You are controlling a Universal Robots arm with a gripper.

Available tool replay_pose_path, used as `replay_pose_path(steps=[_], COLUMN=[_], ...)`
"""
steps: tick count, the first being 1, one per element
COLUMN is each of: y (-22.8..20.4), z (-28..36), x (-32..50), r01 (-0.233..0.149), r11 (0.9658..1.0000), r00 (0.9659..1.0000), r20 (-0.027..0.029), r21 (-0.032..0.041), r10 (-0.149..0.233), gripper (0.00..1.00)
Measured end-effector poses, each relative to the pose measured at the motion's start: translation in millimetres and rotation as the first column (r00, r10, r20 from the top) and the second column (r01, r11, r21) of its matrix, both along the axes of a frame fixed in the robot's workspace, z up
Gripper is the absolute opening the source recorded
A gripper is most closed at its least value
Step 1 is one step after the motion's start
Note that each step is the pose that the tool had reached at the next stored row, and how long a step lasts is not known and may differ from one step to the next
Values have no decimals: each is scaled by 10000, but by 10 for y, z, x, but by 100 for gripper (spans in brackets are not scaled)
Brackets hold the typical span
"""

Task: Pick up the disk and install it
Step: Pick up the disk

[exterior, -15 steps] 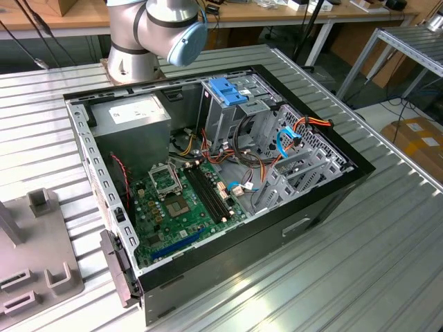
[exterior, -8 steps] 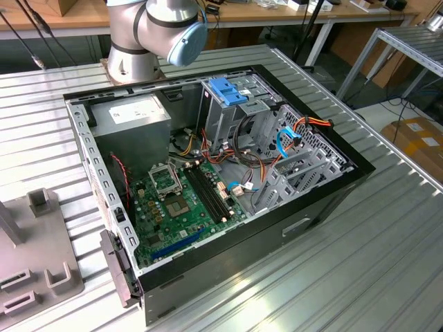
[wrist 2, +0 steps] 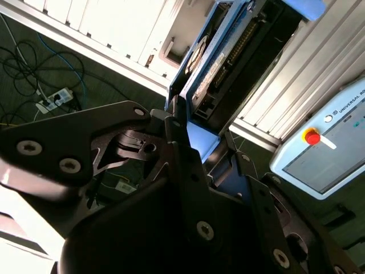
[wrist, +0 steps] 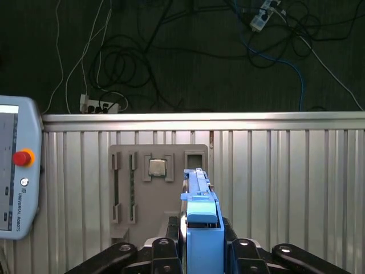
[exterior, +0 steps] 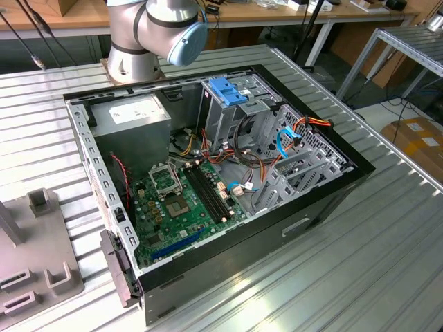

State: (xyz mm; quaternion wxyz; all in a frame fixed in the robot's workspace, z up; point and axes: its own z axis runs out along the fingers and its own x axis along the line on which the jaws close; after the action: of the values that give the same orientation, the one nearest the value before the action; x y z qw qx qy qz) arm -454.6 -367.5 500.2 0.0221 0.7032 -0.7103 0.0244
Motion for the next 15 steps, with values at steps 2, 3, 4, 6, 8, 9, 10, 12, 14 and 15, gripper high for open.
replay_pose_path(steps=[2,3,4,6,8,9,10,12,14,15], y=[0,0,0,0,0,0,0,0,0,0], z=[0,0,-1,0,0,0,0,0,0,0], x=[22,33,55,79,146,158,183,231,277,310], r01=[0,0,0,0,1,1,0,0,1,1], r11=[10000,10000,10000,10000,10000,10000,10000,10000,10000,10000], r00=[10000,10000,10000,10000,10000,10000,10000,10000,10000,10000], r20=[0,1,1,0,1,0,1,1,0,0], r21=[0,1,1,0,0,0,0,1,1,0], r10=[0,0,0,0,-1,-1,0,0,-1,-1], gripper=[37,37,37,37,37,37,37,37,37,37])
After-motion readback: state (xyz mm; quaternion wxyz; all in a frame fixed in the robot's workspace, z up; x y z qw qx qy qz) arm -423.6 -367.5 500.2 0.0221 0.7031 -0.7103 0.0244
